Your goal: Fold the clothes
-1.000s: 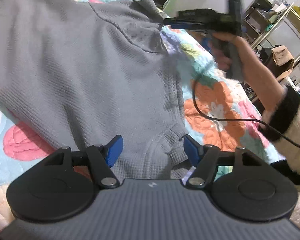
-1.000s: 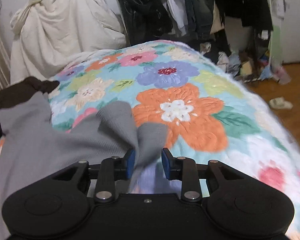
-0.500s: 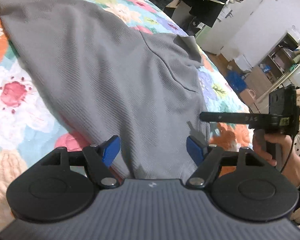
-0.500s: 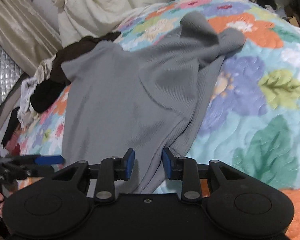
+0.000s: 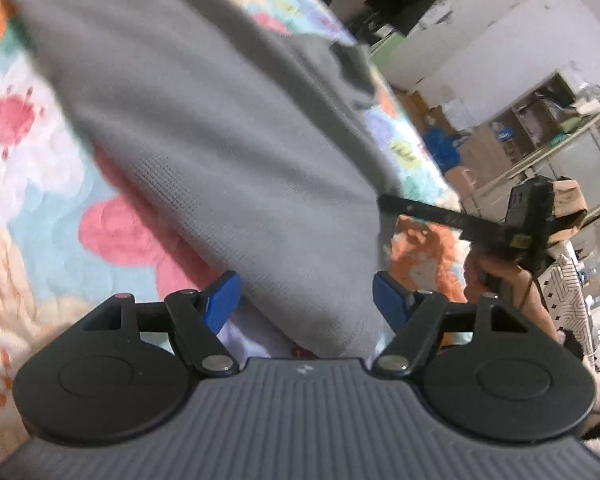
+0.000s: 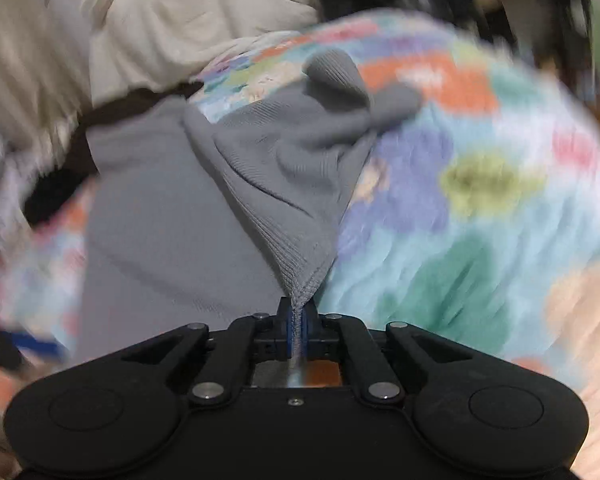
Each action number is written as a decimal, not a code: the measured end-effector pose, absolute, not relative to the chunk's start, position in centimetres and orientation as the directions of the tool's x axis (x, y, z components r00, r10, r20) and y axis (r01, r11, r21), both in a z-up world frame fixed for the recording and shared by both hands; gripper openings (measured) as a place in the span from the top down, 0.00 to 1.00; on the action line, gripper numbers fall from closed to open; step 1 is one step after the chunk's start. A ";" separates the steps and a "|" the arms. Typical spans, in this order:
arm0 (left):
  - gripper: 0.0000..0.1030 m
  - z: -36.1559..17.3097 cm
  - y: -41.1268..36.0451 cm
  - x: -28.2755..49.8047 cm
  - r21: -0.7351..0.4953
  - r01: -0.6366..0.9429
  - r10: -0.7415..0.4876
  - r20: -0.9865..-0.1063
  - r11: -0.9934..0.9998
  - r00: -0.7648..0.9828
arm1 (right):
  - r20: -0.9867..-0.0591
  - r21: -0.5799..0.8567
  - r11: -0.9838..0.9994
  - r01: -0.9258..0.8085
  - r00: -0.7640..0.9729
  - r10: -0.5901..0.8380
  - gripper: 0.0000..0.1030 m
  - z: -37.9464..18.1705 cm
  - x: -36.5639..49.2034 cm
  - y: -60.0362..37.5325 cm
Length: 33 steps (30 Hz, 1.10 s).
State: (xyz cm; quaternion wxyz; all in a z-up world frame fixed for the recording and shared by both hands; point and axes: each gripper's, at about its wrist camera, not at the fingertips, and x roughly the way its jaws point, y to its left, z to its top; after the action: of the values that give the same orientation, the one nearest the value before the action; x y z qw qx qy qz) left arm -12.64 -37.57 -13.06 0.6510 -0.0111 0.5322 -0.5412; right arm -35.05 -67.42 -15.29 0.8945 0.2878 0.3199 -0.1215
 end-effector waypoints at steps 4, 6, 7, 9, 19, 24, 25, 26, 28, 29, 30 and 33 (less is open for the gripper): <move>0.29 -13.6 -38.3 -14.0 -0.561 0.719 -0.673 -0.718 0.410 -0.177 | -0.656 0.509 0.748 0.426 0.754 0.016 0.68 -15.9 -35.8 -67.8; 0.29 -14.0 -38.6 -14.6 -0.573 0.714 -0.665 -0.719 0.402 -0.203 | -0.656 0.540 0.734 0.412 0.752 0.061 0.64 -15.7 -36.2 -67.0; 0.29 -14.4 -38.8 -14.7 -0.575 0.707 -0.661 -0.723 0.413 -0.202 | -0.645 0.569 0.722 0.394 0.759 0.093 0.60 -15.7 -36.7 -66.6; 0.27 -15.2 -39.3 -14.7 -0.574 0.686 -0.649 -0.736 0.446 -0.193 | -0.650 0.574 0.725 0.380 0.750 0.121 0.54 -16.4 -36.4 -65.5; 0.58 -15.8 -38.1 -14.2 -0.527 0.600 -0.558 -0.815 0.602 -0.155 | -0.498 0.731 0.667 0.143 0.780 0.379 0.85 -13.6 -35.6 -62.0; 0.57 -16.5 -36.5 -13.1 -0.609 0.497 -0.606 -0.772 0.618 -0.192 | -0.690 0.597 0.736 0.320 0.673 0.267 0.84 -17.6 -34.8 -61.8; 0.54 -16.4 -36.4 -13.1 -0.610 0.503 -0.612 -0.769 0.613 -0.186 | -0.692 0.595 0.737 0.322 0.672 0.264 0.82 -18.0 -34.9 -61.7; 0.51 -16.2 -36.4 -13.2 -0.609 0.510 -0.619 -0.765 0.608 -0.175 | -0.681 0.613 0.720 0.326 0.680 0.272 0.78 -18.1 -35.2 -61.9; 0.43 -15.8 -36.5 -13.2 -0.611 0.516 -0.641 -0.754 0.600 -0.147 | -0.675 0.637 0.690 0.344 0.680 0.285 0.73 -18.0 -35.6 -62.2; 0.37 -15.6 -36.6 -13.1 -0.616 0.516 -0.656 -0.743 0.595 -0.131 | -0.675 0.639 0.690 0.340 0.678 0.290 0.71 -17.9 -35.8 -62.2; 0.35 -15.5 -36.9 -12.9 -0.620 0.519 -0.671 -0.733 0.589 -0.115 | -0.675 0.639 0.692 0.336 0.676 0.296 0.68 -17.8 -36.0 -62.1; 0.28 -16.1 -37.6 -12.6 -0.621 0.529 -0.692 -0.717 0.578 -0.085 | -0.665 0.660 0.678 0.324 0.671 0.327 0.47 -18.2 -36.2 -61.8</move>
State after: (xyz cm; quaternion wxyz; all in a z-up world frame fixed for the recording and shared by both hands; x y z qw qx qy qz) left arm -12.61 -37.56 -16.06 0.6728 -0.0700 0.5800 -0.4539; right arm -36.16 -61.84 -18.16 0.8215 0.4010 0.4053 0.0009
